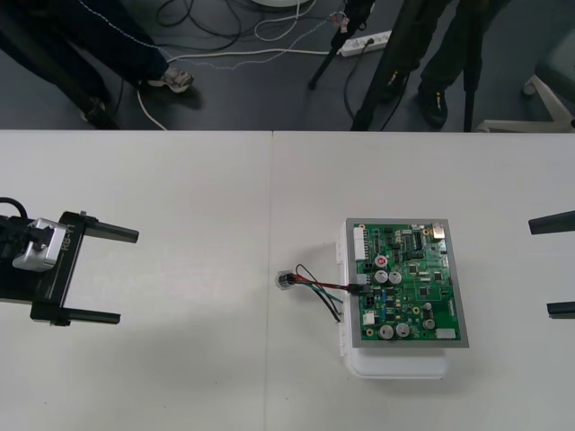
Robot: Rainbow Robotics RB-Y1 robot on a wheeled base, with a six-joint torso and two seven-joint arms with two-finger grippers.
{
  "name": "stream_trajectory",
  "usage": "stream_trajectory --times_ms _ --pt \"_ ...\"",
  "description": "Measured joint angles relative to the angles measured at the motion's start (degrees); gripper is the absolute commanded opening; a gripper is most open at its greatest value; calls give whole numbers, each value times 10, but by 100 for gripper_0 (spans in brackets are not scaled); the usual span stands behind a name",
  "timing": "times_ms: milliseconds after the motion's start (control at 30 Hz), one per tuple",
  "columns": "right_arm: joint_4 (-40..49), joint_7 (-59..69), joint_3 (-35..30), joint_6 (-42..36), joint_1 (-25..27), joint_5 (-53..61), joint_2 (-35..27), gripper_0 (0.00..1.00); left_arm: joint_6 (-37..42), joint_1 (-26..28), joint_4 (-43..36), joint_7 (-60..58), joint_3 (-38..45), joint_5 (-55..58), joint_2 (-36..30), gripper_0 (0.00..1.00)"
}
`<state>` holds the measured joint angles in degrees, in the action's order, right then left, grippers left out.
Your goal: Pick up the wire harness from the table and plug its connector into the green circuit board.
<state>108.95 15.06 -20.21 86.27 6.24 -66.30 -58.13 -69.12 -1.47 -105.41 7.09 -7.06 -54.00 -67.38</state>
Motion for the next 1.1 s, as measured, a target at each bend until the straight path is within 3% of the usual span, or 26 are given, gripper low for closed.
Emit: stream_trajectory --times_ms 1100 --pt "20 0 -2 0 38 5 -38 100 0 16 -20 -24 1 21 -16 100"
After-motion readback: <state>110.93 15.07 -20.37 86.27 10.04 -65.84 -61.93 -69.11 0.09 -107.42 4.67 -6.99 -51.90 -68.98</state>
